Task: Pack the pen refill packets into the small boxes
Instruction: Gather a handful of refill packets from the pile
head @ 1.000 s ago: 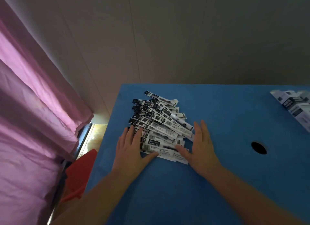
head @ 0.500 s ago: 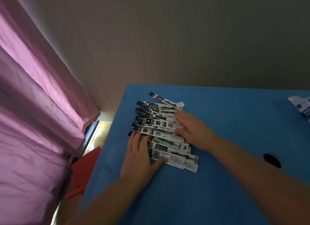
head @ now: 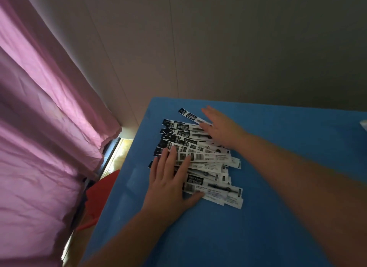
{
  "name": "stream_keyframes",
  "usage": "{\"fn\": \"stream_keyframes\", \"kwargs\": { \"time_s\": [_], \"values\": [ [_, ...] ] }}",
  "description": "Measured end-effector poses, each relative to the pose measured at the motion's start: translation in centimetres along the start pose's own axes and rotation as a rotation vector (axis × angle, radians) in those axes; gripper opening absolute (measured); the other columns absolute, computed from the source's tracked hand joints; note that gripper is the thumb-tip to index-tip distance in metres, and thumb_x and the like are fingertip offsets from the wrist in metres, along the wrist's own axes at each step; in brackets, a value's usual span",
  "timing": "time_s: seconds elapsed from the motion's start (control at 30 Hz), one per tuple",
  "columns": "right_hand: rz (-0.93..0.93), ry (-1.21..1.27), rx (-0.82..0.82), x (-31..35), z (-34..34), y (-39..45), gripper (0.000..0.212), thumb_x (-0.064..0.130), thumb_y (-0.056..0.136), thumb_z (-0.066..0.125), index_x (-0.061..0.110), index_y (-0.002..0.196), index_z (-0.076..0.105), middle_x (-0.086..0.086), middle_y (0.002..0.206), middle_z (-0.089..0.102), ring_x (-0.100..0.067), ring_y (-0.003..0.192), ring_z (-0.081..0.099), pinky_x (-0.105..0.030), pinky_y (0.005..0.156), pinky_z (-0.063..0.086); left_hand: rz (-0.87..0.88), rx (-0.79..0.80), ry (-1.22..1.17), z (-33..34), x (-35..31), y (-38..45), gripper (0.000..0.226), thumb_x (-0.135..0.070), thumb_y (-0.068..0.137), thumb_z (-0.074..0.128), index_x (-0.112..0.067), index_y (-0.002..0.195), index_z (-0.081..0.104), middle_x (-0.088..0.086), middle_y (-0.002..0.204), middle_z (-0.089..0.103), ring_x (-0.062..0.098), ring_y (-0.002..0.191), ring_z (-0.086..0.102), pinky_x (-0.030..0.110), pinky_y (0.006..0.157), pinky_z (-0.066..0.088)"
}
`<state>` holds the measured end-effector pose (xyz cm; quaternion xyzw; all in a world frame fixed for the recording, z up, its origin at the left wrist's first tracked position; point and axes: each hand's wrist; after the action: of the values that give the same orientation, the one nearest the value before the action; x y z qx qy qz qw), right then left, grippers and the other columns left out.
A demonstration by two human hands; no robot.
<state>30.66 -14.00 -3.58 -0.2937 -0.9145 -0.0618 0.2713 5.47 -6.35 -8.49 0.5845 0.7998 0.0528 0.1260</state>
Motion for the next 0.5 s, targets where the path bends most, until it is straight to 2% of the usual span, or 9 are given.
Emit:
{"fn": "stream_keyframes", "kwargs": {
  "time_s": [0.1, 0.23, 0.37, 0.43, 0.5],
  "values": [
    [0.081, -0.014, 0.163, 0.0, 0.4, 2.3, 0.044, 0.037, 0.107, 0.043, 0.03, 0.151, 0.042, 0.0, 0.156, 0.045, -0.023, 0.14, 0.043, -0.038, 0.113, 0.033, 0.024, 0.054, 0.009, 0.1, -0.1, 0.4, 0.091, -0.081, 0.089, 0.038, -0.026, 0.159, 0.027, 0.01, 0.169, 0.011, 0.028, 0.156, 0.002, 0.055, 0.124, 0.012],
    [0.034, -0.017, 0.084, -1.5, 0.7, 1.7, 0.035, 0.022, 0.106, 0.047, 0.031, 0.137, 0.06, 0.005, 0.147, 0.056, -0.019, 0.136, 0.049, -0.035, 0.112, 0.034, 0.003, 0.1, 0.011, 0.2, 0.1, 0.4, 0.091, -0.084, 0.088, 0.034, -0.028, 0.16, 0.024, 0.006, 0.17, 0.007, 0.025, 0.157, -0.003, 0.053, 0.124, 0.009],
    [-0.016, 0.008, 0.107, -2.7, -0.8, 0.9, 0.035, 0.015, 0.104, 0.051, 0.028, 0.133, 0.064, 0.006, 0.142, 0.059, -0.015, 0.134, 0.05, -0.032, 0.116, 0.033, -0.007, 0.104, -0.014, 0.1, 0.3, 0.7, 0.092, -0.085, 0.087, 0.033, -0.029, 0.16, 0.024, 0.004, 0.17, 0.005, 0.023, 0.157, -0.004, 0.052, 0.125, 0.009],
    [0.022, 0.147, 0.005, -3.2, -1.4, -0.1, 0.034, 0.019, 0.104, 0.053, 0.026, 0.136, 0.062, 0.006, 0.145, 0.057, -0.013, 0.137, 0.047, -0.028, 0.117, 0.029, -0.01, 0.103, -0.014, 0.1, 0.3, 0.6, 0.094, -0.086, 0.086, 0.033, -0.029, 0.16, 0.022, 0.005, 0.17, 0.004, 0.024, 0.157, -0.004, 0.053, 0.124, 0.009],
    [0.118, 0.359, -0.173, -3.3, -1.4, -2.5, 0.036, 0.025, 0.105, 0.051, 0.023, 0.141, 0.057, 0.005, 0.149, 0.052, -0.01, 0.14, 0.042, -0.027, 0.118, 0.025, -0.016, 0.092, -0.018, 0.0, 0.3, 0.5, 0.096, -0.088, 0.085, 0.035, -0.03, 0.16, 0.022, 0.006, 0.17, 0.003, 0.026, 0.156, -0.004, 0.055, 0.124, 0.008]
  ]
}}
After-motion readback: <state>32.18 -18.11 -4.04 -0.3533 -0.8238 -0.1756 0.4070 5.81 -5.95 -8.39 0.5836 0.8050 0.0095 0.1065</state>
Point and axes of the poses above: each hand's wrist, its own y-axis towards the middle knuckle, its own z-axis out of the palm, x = y × z
